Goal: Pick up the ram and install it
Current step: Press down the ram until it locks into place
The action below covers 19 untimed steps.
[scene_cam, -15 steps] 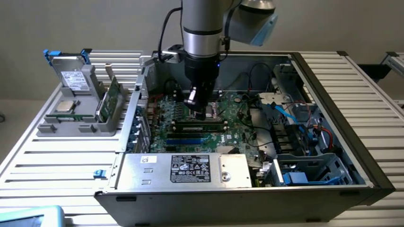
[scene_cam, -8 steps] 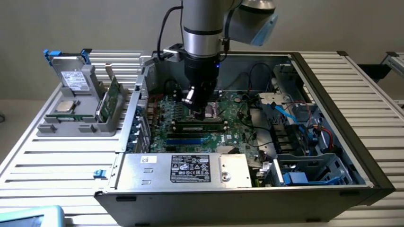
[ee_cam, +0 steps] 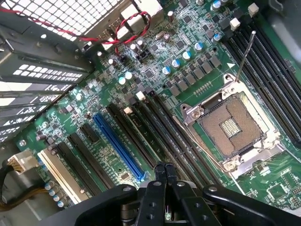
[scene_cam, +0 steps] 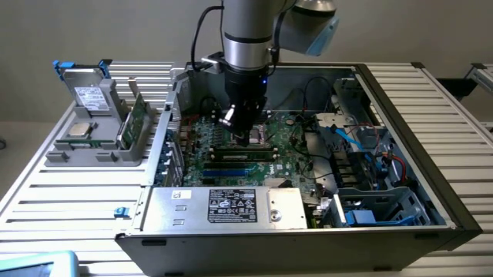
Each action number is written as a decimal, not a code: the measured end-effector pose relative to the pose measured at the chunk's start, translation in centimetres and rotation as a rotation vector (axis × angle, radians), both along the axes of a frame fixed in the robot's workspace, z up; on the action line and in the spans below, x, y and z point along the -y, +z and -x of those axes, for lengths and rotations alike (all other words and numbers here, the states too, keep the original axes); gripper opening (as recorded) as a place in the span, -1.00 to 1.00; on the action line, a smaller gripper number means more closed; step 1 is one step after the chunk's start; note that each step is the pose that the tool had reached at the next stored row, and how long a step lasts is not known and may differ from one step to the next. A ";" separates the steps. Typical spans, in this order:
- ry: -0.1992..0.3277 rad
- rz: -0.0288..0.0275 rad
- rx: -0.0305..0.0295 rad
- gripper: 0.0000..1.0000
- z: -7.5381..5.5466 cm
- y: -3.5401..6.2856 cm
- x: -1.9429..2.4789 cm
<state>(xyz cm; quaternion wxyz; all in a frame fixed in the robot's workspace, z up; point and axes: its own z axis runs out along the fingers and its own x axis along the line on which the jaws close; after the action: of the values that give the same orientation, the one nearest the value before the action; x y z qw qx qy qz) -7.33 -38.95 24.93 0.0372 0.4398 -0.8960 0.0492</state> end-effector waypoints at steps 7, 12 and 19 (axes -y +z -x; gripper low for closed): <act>-0.066 -0.0145 0.0140 -0.78 0.0 -0.05 0.00; -0.125 -0.0147 0.0215 -0.78 0.0 -0.09 0.00; -0.202 -0.0148 0.0405 -0.78 0.0 -0.14 0.00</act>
<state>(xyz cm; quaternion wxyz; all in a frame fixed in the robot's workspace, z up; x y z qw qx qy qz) -7.33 -38.95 24.79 0.0206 0.3462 -0.9367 0.0474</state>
